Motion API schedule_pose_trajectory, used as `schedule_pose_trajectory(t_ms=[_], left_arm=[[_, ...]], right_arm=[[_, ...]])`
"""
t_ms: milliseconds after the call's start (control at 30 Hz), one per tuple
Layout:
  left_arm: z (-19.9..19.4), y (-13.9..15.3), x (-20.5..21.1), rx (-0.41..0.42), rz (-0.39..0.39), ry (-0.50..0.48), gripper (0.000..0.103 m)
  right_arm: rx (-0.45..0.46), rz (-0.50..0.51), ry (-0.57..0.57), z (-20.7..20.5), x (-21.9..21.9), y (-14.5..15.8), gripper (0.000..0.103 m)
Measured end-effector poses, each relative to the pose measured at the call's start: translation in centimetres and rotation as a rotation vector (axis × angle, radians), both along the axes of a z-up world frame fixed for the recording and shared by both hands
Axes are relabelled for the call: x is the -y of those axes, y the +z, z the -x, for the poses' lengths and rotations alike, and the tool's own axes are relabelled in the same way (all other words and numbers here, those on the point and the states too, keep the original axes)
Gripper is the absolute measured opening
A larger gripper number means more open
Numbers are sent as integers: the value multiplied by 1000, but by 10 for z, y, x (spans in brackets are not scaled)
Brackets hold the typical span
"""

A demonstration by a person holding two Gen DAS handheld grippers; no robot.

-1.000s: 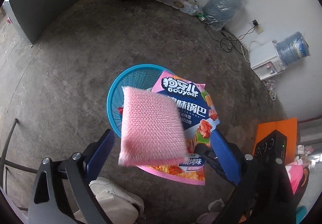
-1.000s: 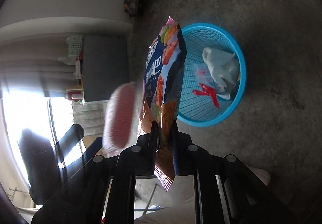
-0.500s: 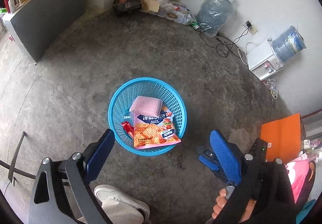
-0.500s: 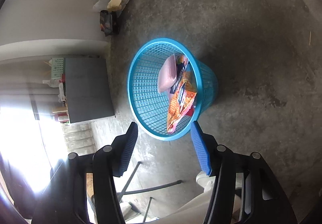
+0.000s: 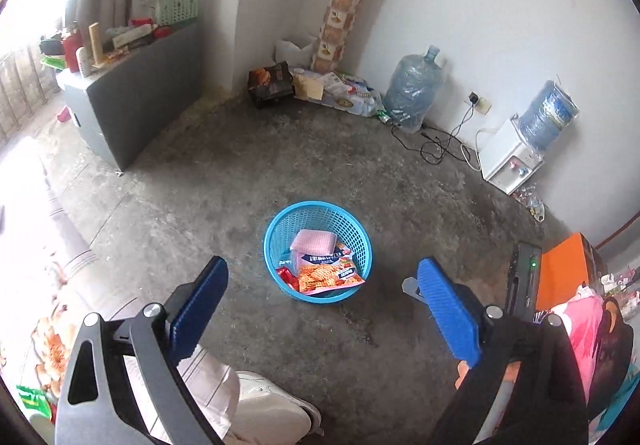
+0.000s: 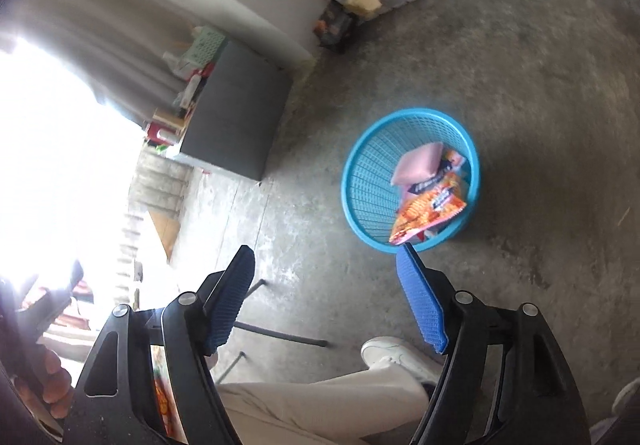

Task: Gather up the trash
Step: 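Move both open tools back to the white bottle and green packet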

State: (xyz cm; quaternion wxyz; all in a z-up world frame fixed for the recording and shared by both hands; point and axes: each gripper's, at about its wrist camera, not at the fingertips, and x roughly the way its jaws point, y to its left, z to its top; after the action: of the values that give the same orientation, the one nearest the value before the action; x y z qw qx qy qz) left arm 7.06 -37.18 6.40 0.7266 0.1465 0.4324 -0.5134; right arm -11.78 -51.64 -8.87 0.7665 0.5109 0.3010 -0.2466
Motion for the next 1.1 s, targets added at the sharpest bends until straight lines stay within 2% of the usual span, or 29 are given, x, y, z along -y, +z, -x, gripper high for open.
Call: schedule_pose_trajectory(t_ms=[133, 300, 533, 633, 700, 767, 900, 1100], left_arm=[[-5, 29, -70, 36, 84, 87, 94], [-7, 48, -156, 94, 148, 208, 94], [-18, 53, -267, 106, 185, 434, 94], [-21, 51, -315, 138, 183, 543, 94], [-19, 48, -348, 156, 188, 618, 94], [-16, 45, -382, 136, 205, 690, 94], [-7, 31, -440, 96, 218, 828, 94], [8, 2, -491, 53, 213, 959, 94]], right_arm=[[24, 108, 151, -21, -31, 34, 71], [119, 75, 345, -45, -67, 54, 71], [127, 138, 528, -76, -117, 80, 71], [124, 143, 601, -90, -136, 83, 71], [142, 104, 651, -99, -146, 84, 71], [160, 69, 690, -108, -154, 86, 71], [186, 85, 781, -125, -180, 102, 71], [152, 94, 932, -163, -229, 110, 71]])
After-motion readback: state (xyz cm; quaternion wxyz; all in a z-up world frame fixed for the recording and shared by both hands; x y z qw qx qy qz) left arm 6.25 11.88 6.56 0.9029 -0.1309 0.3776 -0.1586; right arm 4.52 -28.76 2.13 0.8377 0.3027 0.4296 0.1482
